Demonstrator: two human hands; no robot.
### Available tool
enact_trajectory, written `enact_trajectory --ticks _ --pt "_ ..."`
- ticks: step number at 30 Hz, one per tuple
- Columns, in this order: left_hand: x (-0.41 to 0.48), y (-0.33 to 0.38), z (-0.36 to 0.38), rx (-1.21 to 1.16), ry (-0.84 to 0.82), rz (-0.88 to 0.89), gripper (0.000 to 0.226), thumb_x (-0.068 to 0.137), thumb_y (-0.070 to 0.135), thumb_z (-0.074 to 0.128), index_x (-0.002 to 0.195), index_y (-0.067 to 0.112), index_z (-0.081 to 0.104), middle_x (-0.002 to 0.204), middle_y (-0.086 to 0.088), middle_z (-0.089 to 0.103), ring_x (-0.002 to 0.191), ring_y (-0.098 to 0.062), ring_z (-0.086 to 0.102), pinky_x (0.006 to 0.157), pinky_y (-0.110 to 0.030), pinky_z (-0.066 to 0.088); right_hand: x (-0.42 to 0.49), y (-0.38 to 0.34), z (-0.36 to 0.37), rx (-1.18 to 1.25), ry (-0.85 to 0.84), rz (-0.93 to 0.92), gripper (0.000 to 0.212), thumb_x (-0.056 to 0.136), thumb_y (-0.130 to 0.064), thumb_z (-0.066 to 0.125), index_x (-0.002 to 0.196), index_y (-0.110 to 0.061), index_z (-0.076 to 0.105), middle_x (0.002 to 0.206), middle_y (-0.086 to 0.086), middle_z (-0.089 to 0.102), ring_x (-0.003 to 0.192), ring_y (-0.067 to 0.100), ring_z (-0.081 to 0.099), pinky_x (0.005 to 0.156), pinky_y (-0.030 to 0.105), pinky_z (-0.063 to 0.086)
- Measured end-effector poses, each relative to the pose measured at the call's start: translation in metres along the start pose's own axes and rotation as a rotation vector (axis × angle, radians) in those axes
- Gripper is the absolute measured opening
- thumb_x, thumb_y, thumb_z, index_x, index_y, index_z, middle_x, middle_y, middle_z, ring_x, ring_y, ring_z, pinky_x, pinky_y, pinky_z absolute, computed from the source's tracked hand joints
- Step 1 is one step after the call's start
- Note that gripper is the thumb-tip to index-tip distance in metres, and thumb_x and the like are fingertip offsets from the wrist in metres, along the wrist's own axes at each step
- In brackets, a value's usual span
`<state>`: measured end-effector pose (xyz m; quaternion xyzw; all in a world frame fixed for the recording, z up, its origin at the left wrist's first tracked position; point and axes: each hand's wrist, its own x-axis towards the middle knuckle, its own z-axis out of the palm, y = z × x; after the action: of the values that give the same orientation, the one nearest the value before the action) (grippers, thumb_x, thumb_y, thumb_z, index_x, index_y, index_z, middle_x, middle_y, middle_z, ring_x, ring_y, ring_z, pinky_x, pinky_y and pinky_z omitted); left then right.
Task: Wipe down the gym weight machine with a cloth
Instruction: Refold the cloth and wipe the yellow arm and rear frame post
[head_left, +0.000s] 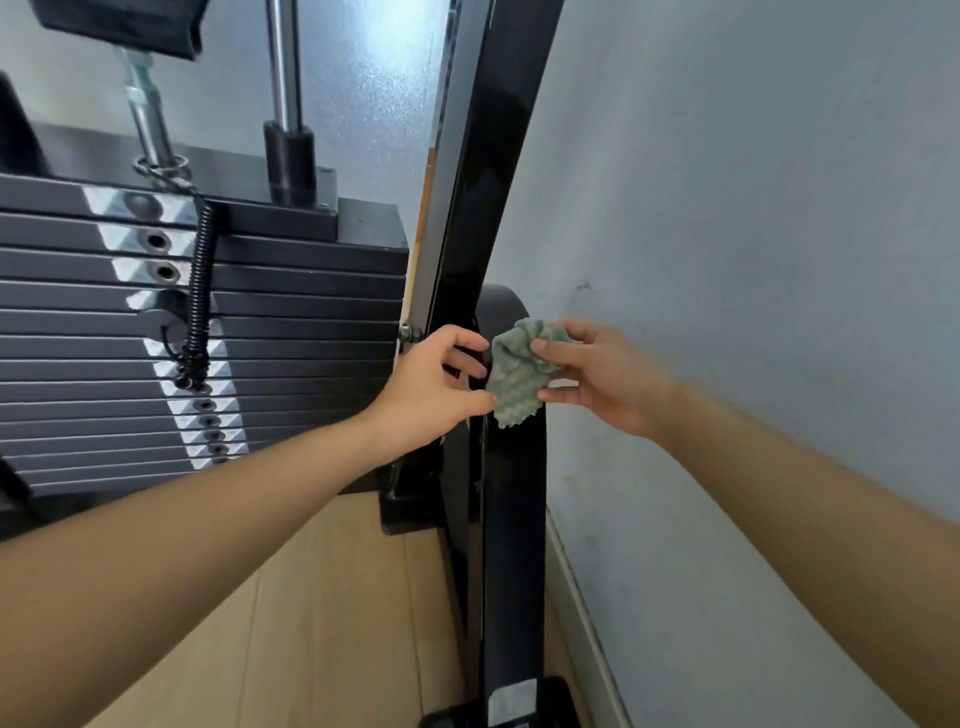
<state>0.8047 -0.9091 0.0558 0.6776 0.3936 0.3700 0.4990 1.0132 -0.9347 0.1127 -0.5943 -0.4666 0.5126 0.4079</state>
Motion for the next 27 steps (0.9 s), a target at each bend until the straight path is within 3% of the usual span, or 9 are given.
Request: enact_trajectory --ticks 3,6,10,12,15,19,23,27 --pt "-0.001 -0.014 0.004 0.369 0.015 0.205 0.052 0.082 0.018 0.079 0.128 0.031 0.059 0.124 0.013 0.057 0.110 -0.007 0.058 0.095 -0.032 0.054 0.008 -0.008 -0.019 -0.053 0.339 -0.101 0.009 0.093 -0.012 0.070 0.096 -0.013 0.062 0.098 0.010 0.065 0.082 0.023 0.068 0.066 0.031 0.059" --pt "-0.004 -0.024 0.009 0.736 -0.073 0.366 0.062 0.085 0.036 0.078 0.141 0.035 0.052 0.154 0.012 0.036 0.142 -0.010 0.033 0.107 -0.034 0.044 0.016 -0.003 -0.028 -0.082 0.522 -0.134 0.017 0.092 -0.010 0.070 0.090 -0.014 0.054 0.102 0.014 0.062 0.088 0.028 0.068 0.068 0.035 0.061" --pt "-0.012 -0.034 0.021 1.004 -0.164 0.403 0.075 0.086 0.049 0.073 0.151 0.033 0.039 0.168 0.001 0.010 0.156 -0.020 0.006 0.114 -0.040 0.037 0.016 0.020 -0.014 -0.089 0.314 0.062 0.015 0.095 -0.012 0.067 0.093 -0.013 0.052 0.097 0.012 0.064 0.084 0.027 0.069 0.080 0.043 0.062" --pt "-0.014 -0.038 0.022 1.043 -0.163 0.404 0.079 0.086 0.052 0.072 0.153 0.033 0.035 0.169 -0.001 0.004 0.157 -0.022 0.001 0.117 -0.041 0.033 0.014 0.027 -0.009 -0.089 0.234 0.127 0.011 0.098 -0.019 0.064 0.097 -0.014 0.054 0.102 0.010 0.067 0.093 0.029 0.071 0.085 0.045 0.061" --pt "-0.015 -0.042 0.020 1.061 -0.142 0.427 0.082 0.084 0.056 0.073 0.153 0.035 0.035 0.170 -0.001 0.004 0.157 -0.022 0.002 0.119 -0.043 0.028 0.011 0.028 -0.016 -0.099 0.201 0.174 0.015 0.100 -0.030 0.060 0.110 -0.019 0.061 0.116 0.008 0.069 0.103 0.028 0.071 0.082 0.042 0.061" --pt "-0.016 -0.045 0.021 1.064 -0.116 0.466 0.083 0.080 0.059 0.074 0.152 0.034 0.040 0.170 -0.002 0.008 0.157 -0.024 0.005 0.120 -0.043 0.025 0.002 0.038 -0.021 -0.148 0.126 0.314 0.027 0.101 -0.039 0.054 0.111 -0.018 0.068 0.111 0.008 0.070 0.101 0.026 0.069 0.080 0.040 0.059" --pt "-0.018 -0.047 0.022 1.074 -0.124 0.455 0.094 0.075 0.065 0.075 0.153 0.033 0.035 0.170 -0.002 0.003 0.156 -0.026 0.005 0.120 -0.045 0.025 -0.010 0.054 -0.024 -0.155 0.066 0.460 0.033 0.102 -0.037 0.052 0.124 -0.016 0.067 0.119 0.008 0.065 0.104 0.033 0.066 0.091 0.053 0.056" --pt "-0.021 -0.049 0.023 1.079 -0.121 0.450 0.099 0.072 0.067 0.076 0.153 0.033 0.032 0.170 0.000 0.000 0.156 -0.027 0.009 0.117 -0.046 0.032 -0.016 0.057 -0.026 -0.074 0.036 0.502 0.031 0.101 -0.030 0.053 0.122 -0.012 0.067 0.119 0.013 0.062 0.100 0.036 0.066 0.085 0.050 0.059"
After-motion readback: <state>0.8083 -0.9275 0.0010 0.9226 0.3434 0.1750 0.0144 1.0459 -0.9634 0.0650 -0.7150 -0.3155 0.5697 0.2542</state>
